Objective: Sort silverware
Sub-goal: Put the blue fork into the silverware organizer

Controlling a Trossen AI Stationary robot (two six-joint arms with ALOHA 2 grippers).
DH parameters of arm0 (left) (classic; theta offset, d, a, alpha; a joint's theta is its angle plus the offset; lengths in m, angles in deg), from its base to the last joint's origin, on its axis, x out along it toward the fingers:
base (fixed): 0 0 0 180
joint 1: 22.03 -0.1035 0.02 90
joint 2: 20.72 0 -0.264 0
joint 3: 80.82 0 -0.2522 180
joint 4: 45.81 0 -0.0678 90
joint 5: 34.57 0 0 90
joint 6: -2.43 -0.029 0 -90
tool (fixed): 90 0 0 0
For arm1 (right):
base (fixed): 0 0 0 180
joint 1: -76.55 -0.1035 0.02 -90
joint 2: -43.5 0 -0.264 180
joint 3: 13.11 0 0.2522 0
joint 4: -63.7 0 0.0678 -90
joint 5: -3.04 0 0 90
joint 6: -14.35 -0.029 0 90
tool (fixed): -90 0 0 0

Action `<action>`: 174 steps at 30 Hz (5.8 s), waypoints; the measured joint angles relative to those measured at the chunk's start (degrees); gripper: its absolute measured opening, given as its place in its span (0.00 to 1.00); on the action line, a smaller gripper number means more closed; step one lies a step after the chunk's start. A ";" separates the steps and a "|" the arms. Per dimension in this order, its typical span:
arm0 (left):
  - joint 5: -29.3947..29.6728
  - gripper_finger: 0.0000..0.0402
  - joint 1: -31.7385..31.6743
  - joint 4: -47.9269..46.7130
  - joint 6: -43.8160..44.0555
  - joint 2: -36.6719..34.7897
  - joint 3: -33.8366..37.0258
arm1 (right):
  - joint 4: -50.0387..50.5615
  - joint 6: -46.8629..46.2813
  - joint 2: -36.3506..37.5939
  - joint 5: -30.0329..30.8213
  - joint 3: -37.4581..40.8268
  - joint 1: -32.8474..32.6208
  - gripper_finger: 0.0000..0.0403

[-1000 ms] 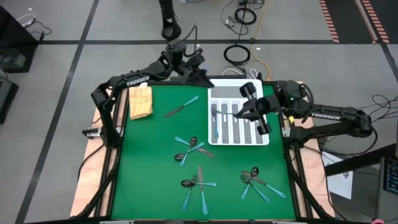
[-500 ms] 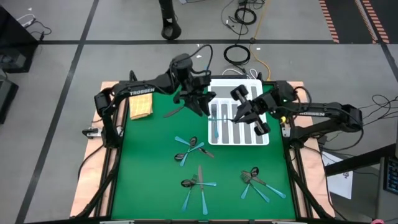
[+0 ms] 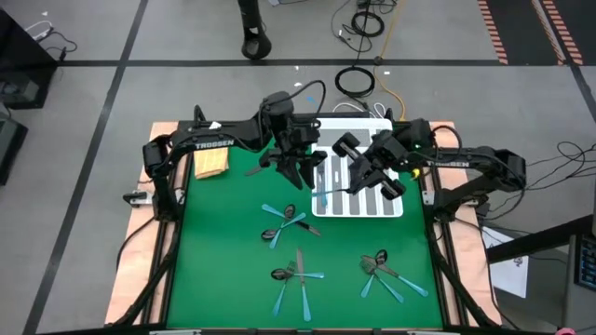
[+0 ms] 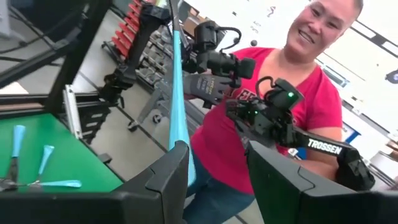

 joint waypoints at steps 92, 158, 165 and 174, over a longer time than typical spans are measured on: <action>0.22 0.41 10.46 -3.08 -5.16 0.00 -0.02 | 25.33 13.35 -9.35 -23.67 -22.00 -1.97 0.00; 34.49 0.02 -3.31 -5.30 0.03 1.52 -0.14 | 49.71 -4.45 3.30 -8.79 -21.92 27.29 0.53; 40.80 0.02 -4.87 -5.18 0.00 1.57 -0.13 | 67.55 12.37 4.51 3.53 -21.92 31.26 0.53; 50.79 0.02 -6.25 -6.06 -3.26 1.62 -0.11 | 71.62 18.63 4.65 16.76 -21.92 32.13 0.53</action>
